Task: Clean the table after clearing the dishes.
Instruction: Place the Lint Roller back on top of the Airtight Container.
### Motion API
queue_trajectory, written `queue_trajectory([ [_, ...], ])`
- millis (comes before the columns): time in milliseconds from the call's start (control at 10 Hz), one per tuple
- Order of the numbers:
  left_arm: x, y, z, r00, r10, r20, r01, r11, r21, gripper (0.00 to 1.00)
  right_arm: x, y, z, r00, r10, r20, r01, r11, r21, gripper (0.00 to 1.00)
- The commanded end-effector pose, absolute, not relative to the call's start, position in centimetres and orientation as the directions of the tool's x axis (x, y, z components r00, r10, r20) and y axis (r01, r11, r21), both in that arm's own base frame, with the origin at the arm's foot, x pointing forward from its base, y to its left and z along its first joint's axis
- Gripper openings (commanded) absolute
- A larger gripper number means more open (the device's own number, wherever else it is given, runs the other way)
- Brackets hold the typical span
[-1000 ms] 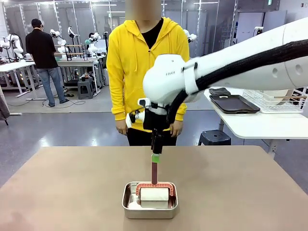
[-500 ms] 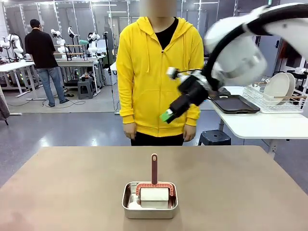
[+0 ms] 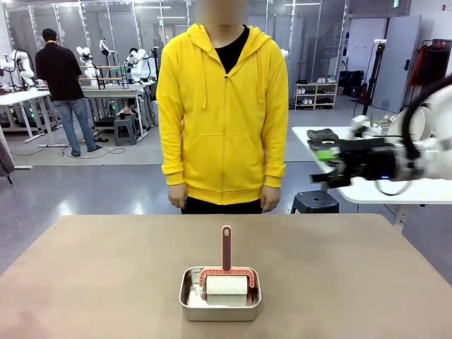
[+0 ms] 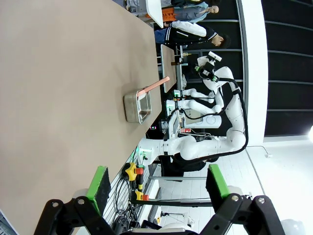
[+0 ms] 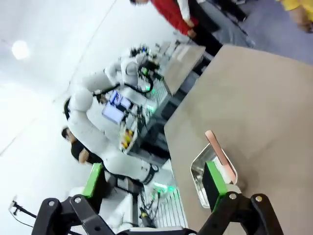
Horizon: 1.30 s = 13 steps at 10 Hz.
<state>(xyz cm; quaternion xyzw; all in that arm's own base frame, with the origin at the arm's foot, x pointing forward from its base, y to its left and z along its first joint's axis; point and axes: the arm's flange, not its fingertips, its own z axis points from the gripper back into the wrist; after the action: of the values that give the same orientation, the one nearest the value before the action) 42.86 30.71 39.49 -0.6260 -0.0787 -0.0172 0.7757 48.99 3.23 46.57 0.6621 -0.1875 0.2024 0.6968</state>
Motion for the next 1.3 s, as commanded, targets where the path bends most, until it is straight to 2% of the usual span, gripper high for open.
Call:
queue_trajectory([
  [0,42.6,30.9,39.5,0.986,0.073,0.152,0.133,0.221,-0.966,1.0,46.1,-4.2,48.1,0.855,-0.058,0.516,-0.51,0.088,0.855,1.0],
  [100,42.6,30.9,39.5,0.986,0.073,0.152,0.133,0.221,-0.966,1.0,45.3,-9.1,48.2,0.86,-0.097,0.501,-0.486,0.144,0.862,1.0],
  [300,42.6,30.9,39.5,0.986,0.073,0.152,0.133,0.221,-0.966,1.0,43.7,-18.7,47.5,0.921,-0.029,0.39,-0.36,0.324,0.875,1.0],
  [500,42.6,30.9,39.5,0.986,0.073,0.152,0.133,0.221,-0.966,1.0,42.9,-24.8,46.4,0.929,-0.107,0.353,-0.29,0.382,0.878,1.0],
  [700,42.6,30.9,39.5,0.986,0.073,0.152,0.133,0.221,-0.966,1.0,41.6,-28.9,44.3,0.93,-0.143,0.337,-0.266,0.369,0.891,1.0],
  [800,42.6,30.9,39.5,0.986,0.073,0.152,0.133,0.221,-0.966,1.0,41.3,-29.9,43.5,0.919,-0.174,0.354,-0.261,0.406,0.876,1.0],
  [1200,42.6,30.9,39.5,0.986,0.073,0.152,0.133,0.221,-0.966,1.0,41.4,-28.2,44.6,0.923,-0.141,0.357,-0.277,0.4,0.874,1.0],
])
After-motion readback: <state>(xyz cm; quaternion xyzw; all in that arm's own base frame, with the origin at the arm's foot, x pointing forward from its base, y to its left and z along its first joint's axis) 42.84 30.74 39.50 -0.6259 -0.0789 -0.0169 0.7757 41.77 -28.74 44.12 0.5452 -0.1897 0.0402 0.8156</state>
